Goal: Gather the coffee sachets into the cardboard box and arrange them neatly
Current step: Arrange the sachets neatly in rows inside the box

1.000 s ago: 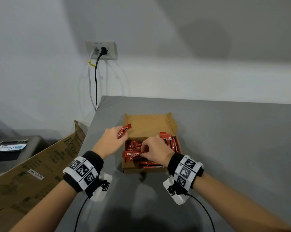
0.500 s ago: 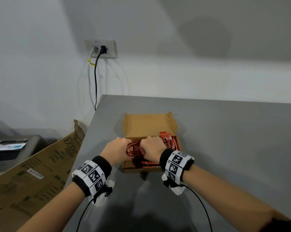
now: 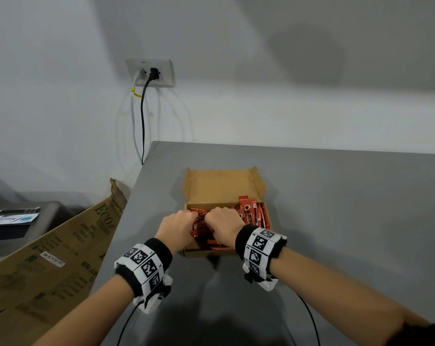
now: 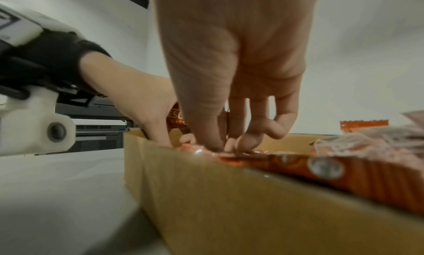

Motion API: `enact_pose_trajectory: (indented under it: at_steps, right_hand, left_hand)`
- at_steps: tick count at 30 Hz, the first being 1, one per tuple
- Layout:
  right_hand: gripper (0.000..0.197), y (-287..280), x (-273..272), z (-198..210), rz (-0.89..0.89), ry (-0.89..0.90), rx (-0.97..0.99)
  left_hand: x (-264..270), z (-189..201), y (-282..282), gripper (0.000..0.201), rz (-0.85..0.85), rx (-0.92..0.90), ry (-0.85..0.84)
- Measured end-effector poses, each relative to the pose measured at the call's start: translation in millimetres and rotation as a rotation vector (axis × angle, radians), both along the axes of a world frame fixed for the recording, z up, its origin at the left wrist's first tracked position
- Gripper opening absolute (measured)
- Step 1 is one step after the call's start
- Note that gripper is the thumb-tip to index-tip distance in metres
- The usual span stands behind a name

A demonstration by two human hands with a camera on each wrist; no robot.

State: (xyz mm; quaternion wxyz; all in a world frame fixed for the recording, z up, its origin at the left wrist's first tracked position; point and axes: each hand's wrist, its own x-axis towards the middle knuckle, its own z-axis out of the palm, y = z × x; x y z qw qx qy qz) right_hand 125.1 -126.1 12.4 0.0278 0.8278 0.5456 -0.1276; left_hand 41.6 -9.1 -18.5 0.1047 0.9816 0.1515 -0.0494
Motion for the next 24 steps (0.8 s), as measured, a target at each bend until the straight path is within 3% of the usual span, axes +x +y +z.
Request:
enact_pose_trajectory:
  at_steps: [10,15,19,20,23,24]
  right_hand:
    - [0.012,-6.5,9.5,-3.7,-0.093,0.132,0.102]
    - [0.024,-11.9,16.1,-1.5,-0.125,0.144,0.151]
    - [0.055,-26.9,23.4,4.2,-0.266,0.381,0.466]
    - [0.052,-29.2,22.2,5.9,-0.264,0.443,0.547]
    - [0.013,-34.8,12.8,8.7,-0.154,0.446,0.613]
    - [0.015,-36.7,11.8,8.7,-0.152,0.455,0.612]
  left_hand:
    - [-0.1,-4.6,0.8,0.023,0.020,0.003,-0.064]
    - [-3.7,3.0,3.1,0.029,0.023,-0.037,-0.102]
    - [-4.9,20.3,8.6,0.012,0.000,-0.311,-0.224]
    - [-3.5,25.7,6.9,0.008,-0.017,-0.411,-0.214]
    - [0.9,36.2,-4.7,0.012,-0.046,-0.781,-0.096]
    - [1.6,38.1,-7.8,0.015,-0.041,-0.889,-0.076]
